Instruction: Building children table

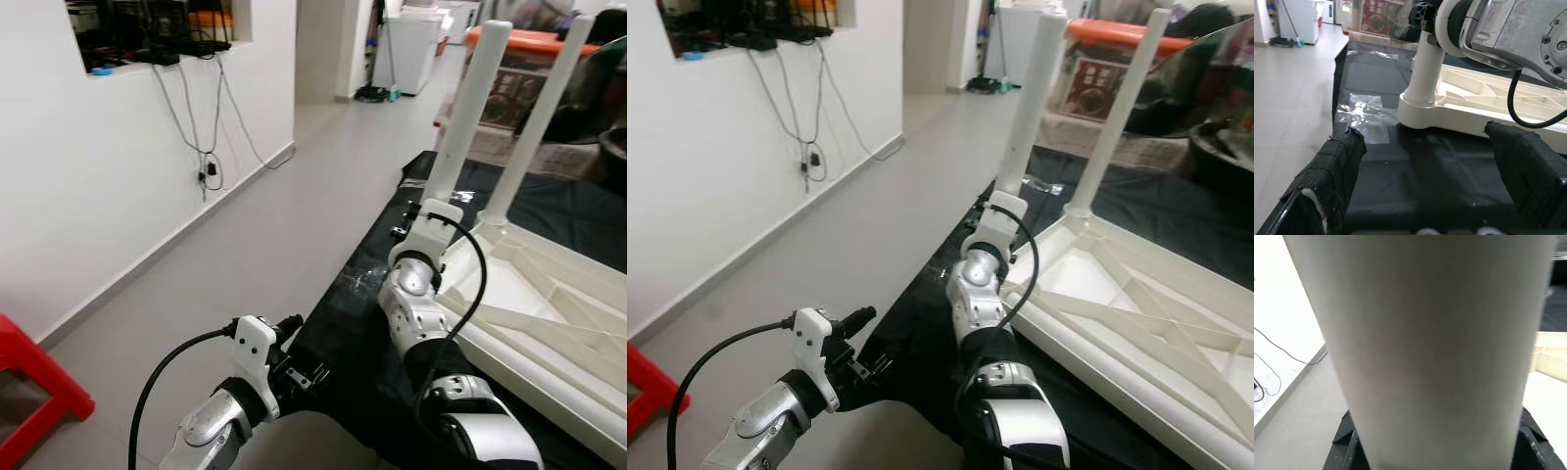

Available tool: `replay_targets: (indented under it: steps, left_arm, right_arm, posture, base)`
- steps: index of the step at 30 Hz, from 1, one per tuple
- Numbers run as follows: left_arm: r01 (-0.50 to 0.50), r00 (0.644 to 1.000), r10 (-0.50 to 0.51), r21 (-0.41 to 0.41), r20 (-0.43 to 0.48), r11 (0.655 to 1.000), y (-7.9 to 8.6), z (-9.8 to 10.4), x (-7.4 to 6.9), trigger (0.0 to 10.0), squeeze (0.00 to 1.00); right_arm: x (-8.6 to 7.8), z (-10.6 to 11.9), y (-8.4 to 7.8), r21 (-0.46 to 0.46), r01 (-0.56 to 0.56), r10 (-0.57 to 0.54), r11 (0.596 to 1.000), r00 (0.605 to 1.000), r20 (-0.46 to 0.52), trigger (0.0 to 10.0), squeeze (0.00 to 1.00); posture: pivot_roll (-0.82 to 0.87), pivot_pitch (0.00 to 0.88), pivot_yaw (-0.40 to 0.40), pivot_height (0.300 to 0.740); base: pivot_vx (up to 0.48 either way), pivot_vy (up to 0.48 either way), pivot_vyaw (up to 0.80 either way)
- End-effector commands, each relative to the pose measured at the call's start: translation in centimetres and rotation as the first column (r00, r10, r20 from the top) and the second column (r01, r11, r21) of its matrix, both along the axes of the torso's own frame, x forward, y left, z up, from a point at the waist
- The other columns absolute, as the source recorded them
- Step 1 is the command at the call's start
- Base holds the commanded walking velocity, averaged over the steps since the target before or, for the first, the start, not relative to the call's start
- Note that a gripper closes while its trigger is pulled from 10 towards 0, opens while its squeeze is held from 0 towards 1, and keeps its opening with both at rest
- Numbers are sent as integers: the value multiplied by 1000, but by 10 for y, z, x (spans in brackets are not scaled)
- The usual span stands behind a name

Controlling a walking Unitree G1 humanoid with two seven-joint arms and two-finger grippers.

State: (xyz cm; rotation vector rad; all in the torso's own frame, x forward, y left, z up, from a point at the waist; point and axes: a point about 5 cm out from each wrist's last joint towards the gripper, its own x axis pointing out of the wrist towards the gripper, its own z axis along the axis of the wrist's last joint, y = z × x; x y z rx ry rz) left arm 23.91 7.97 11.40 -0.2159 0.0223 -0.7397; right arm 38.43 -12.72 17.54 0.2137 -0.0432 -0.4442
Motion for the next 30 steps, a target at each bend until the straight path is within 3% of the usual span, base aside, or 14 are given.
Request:
replay_targets:
  steps: [1, 3, 4, 7, 9, 17, 21, 24, 25, 26, 27, 28, 29, 30]
  left_arm:
    - [-2, 1000, 2, 7, -8, 1000, 0, -3, 0, 10000, 0]
    - [-1, 1000, 1, 7, -8, 1000, 0, -3, 0, 10000, 0]
    - [0, 1000, 0, 7, -9, 1000, 0, -3, 0, 10000, 0]
    - [2, 1000, -2, 6, -10, 1000, 1, -3, -1, 10000, 0]
    - [3, 1000, -3, 6, -11, 1000, 1, -3, -1, 10000, 0]
    - [10, 1000, -10, 9, -12, 1000, 1, -3, 1, 10000, 0]
    - [10, 1000, -10, 9, -12, 1000, 1, -3, 1, 10000, 0]
    - [11, 1000, -11, 9, -12, 1000, 1, -3, 1, 10000, 0]
    - [10, 1000, -10, 11, -11, 1000, 1, -3, 2, 10000, 0]
    - [10, 1000, -10, 11, -11, 1000, 1, -3, 2, 10000, 0]
    - [7, 1000, -7, 11, -9, 1000, 1, -3, 2, 10000, 0]
    - [7, 1000, -7, 11, -9, 1000, 1, -3, 2, 10000, 0]
    - [1, 1000, -1, 10, -7, 1000, 0, -2, 2, 10000, 0]
    - [1, 1000, -1, 10, -7, 1000, 0, -2, 2, 10000, 0]
  right_arm:
    - [-2, -9, 6, 169, -6, 12, 986, 999, -40, 10000, 0]
    - [-3, -8, 9, 154, -31, 38, 988, 999, -39, 10000, 0]
    - [-3, -4, 9, 121, -93, 93, 988, 996, 0, 10000, 1000]
    - [-3, 2, 8, 74, -187, 181, 980, 981, 76, 10000, 1000]
    - [-3, 6, 8, 21, -287, 282, 958, 951, 129, 10000, 0]
    - [-6, 10, 12, -77, -812, 812, 579, 565, 149, 10000, 0]
    - [-6, 10, 12, -77, -812, 812, 579, 565, 149, 10000, 0]
    - [-7, 13, 9, -94, -877, 879, 471, 457, 136, 10000, 0]
    - [-9, 15, 10, -132, -941, 950, 310, 303, 71, 10000, 0]
    - [-9, 15, 10, -132, -941, 950, 310, 303, 71, 10000, 0]
    - [-11, 16, 16, -135, -986, 995, 103, 104, 1, 10000, 0]
    - [-11, 16, 16, -135, -986, 995, 103, 104, 1, 10000, 0]
    - [-16, 16, 24, -115, -981, 984, -157, -146, -98, 10000, 0]
    - [-16, 16, 24, -115, -981, 984, -157, -146, -98, 10000, 0]
  posture:
    - [79, 0, -39, 740]
    - [79, 0, -39, 740]
    - [74, 0, -37, 740]
    - [72, 0, -37, 740]
    - [70, 0, -35, 740]
    - [65, 0, -24, 740]
    - [65, 0, -24, 740]
    - [66, 0, -24, 740]
    - [69, 0, -29, 740]
    - [69, 0, -29, 740]
    - [78, 0, -34, 740]
    - [78, 0, -34, 740]
    - [94, 0, -47, 740]
    - [94, 0, -47, 740]
  base:
    - [0, 0, 0]
    - [0, 0, 0]
    - [0, 0, 0]
    - [0, 0, 0]
    - [0, 0, 0]
    - [0, 0, 0]
    - [0, 0, 0]
    - [0, 0, 0]
    - [0, 0, 0]
    - [0, 0, 0]
    - [0, 0, 0]
    - [0, 0, 0]
    - [0, 0, 0]
    - [0, 0, 0]
